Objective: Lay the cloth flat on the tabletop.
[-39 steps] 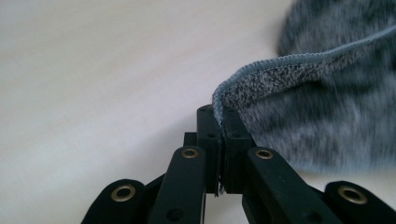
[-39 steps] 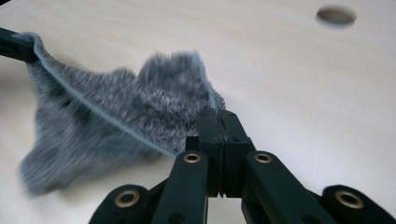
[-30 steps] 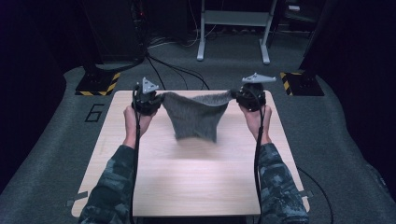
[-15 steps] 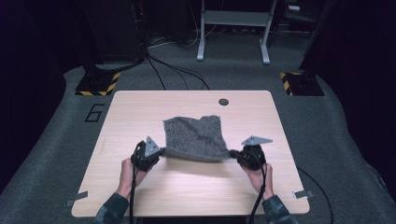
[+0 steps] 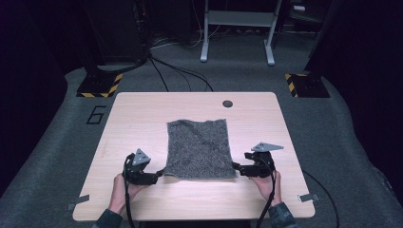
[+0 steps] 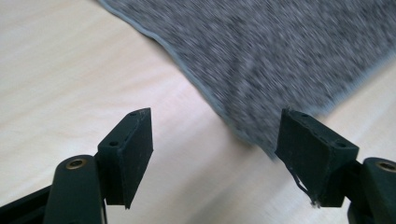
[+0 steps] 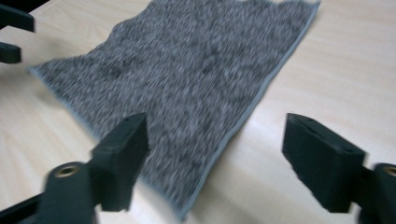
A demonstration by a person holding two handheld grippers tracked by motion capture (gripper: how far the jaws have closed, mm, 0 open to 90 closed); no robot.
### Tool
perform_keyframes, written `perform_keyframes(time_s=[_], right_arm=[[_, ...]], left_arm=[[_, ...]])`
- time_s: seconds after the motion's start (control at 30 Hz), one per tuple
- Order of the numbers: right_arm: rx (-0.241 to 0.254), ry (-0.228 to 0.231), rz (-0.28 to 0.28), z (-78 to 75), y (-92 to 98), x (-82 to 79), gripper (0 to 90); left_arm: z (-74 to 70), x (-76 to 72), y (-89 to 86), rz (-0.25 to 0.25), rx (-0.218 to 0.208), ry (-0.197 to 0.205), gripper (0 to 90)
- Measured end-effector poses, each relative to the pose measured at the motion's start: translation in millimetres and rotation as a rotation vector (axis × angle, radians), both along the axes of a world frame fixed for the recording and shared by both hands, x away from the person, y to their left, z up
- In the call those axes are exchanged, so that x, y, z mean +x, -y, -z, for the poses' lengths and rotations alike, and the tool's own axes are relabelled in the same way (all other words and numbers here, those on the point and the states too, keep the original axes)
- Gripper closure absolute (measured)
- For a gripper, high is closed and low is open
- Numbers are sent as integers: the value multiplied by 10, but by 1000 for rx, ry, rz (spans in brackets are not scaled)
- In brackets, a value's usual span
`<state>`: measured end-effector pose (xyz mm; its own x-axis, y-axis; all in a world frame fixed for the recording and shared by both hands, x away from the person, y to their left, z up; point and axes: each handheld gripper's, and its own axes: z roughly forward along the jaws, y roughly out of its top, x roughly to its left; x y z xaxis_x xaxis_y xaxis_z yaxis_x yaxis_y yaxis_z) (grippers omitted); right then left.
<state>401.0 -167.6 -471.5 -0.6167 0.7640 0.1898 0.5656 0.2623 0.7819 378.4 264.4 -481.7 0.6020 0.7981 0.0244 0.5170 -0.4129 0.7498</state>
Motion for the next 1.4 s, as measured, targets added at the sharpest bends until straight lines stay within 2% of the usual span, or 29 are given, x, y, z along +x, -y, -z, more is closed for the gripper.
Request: perform_keyframes(time_s=[0.1,0.2,0.33,0.4,0.47,0.6,0.63,0.7,0.77,0.8,0.9,1.0,1.07,1.4], right_arm=[[-9,15,-8,-52,-50,142,152],[-36,20,-14,-58,-158,302,119],[-112,6,-19,0,-339,488,17],[-126,2,-28,46,-433,558,0],[-187,15,-43,102,-542,631,0],[-215,13,-92,200,-676,711,0],[-220,9,-105,228,-702,729,0],[-218,-19,-117,281,-745,758,0],[-222,-20,-116,343,-771,804,0],[-225,-38,-115,369,-775,815,0],[-241,-54,-105,425,-769,834,0],[-262,-75,-90,476,-766,825,0],[-296,-56,-88,490,-774,792,0],[-287,-39,-70,509,-705,679,0]], left_arm=[[-117,97,-43,-9,-47,22,228],[-191,227,-12,-29,-64,30,201],[-177,434,150,-30,-42,22,157],[-125,555,253,-44,-26,20,149],[-67,649,324,-50,-8,2,145],[82,810,436,-51,49,-41,129],[117,833,452,-50,48,-51,129],[173,859,472,-52,52,-66,129],[223,875,481,-50,79,-70,130],[244,880,484,-51,84,-74,130],[281,886,489,-47,113,-89,130],[326,890,489,-51,122,-86,130],[346,881,482,-47,109,-92,128],[355,822,442,-45,122,-61,129]])
